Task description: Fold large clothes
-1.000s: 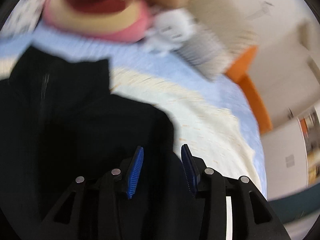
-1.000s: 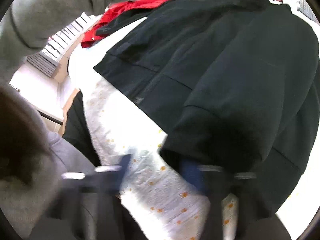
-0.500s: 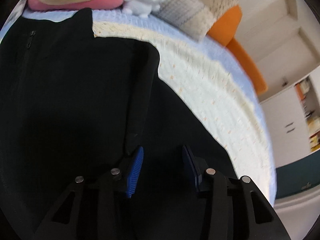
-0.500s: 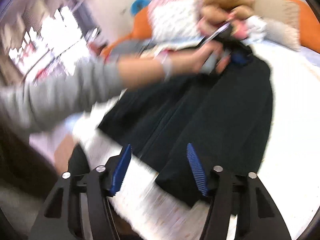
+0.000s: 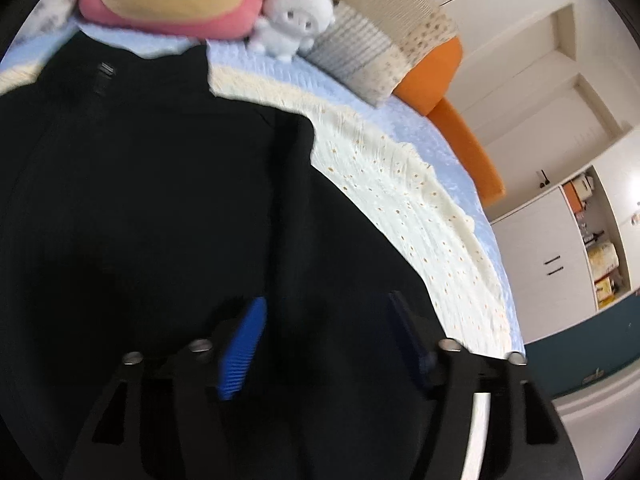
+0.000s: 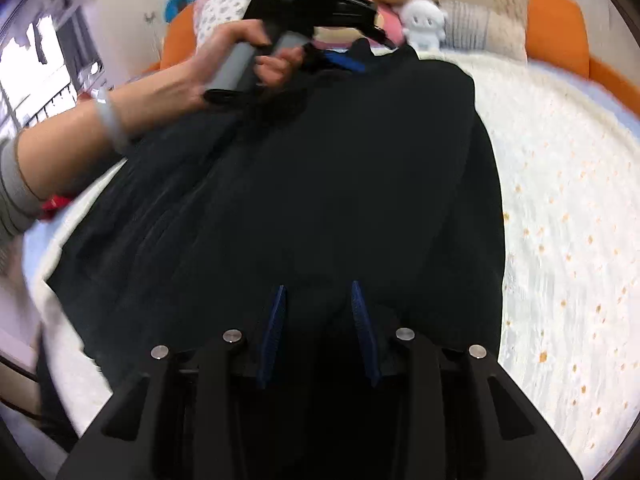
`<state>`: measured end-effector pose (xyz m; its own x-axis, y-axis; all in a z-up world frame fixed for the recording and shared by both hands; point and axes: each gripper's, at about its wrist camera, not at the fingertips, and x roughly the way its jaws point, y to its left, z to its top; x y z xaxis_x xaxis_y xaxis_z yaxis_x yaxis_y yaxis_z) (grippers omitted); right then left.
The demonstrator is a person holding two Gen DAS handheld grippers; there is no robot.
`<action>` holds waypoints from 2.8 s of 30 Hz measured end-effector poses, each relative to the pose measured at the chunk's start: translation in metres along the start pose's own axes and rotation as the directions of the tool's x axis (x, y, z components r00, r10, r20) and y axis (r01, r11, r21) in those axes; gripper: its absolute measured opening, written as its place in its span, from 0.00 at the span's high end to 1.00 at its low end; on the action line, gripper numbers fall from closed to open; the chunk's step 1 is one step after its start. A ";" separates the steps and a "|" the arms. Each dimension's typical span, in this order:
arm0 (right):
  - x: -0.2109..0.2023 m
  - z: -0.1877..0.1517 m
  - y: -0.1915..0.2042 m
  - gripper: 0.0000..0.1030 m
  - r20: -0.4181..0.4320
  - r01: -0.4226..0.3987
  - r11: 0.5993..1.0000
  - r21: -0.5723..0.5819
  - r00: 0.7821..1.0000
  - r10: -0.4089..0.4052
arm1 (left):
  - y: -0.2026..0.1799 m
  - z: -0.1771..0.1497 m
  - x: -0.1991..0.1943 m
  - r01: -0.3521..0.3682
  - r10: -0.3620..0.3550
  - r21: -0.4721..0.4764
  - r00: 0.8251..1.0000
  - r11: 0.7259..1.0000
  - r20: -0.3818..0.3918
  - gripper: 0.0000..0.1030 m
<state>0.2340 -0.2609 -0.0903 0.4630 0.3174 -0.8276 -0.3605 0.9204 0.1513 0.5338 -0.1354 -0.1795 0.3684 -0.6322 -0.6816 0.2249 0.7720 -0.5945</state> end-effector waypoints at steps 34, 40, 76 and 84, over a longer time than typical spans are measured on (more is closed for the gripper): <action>0.024 0.058 0.120 0.28 -0.103 -0.006 0.977 -0.215 0.995 -0.017 | 0.258 -0.010 -0.193 -0.246 0.279 -0.355 0.959 0.902 0.043 0.50; 0.038 0.062 0.134 0.28 -0.126 -0.053 0.973 -0.227 0.992 0.025 | 0.281 -0.017 -0.215 -0.179 0.186 -0.420 0.982 0.890 -0.025 0.71; 0.067 0.097 0.249 0.22 -0.142 -0.324 0.888 -0.327 0.945 0.293 | 0.369 -0.215 -0.541 -0.534 0.665 -0.568 0.746 0.626 0.032 0.13; 0.075 0.092 0.303 0.22 -0.196 -0.396 0.830 -0.392 0.918 0.345 | 0.378 -0.295 -0.532 -0.307 0.502 -0.676 0.858 0.670 0.107 0.14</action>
<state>0.2342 0.0632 -0.0568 0.1421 0.5642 -0.8133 -0.8001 0.5492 0.2412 0.1560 0.4733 -0.1671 0.5259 -0.1481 -0.8375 -0.5723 0.6669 -0.4772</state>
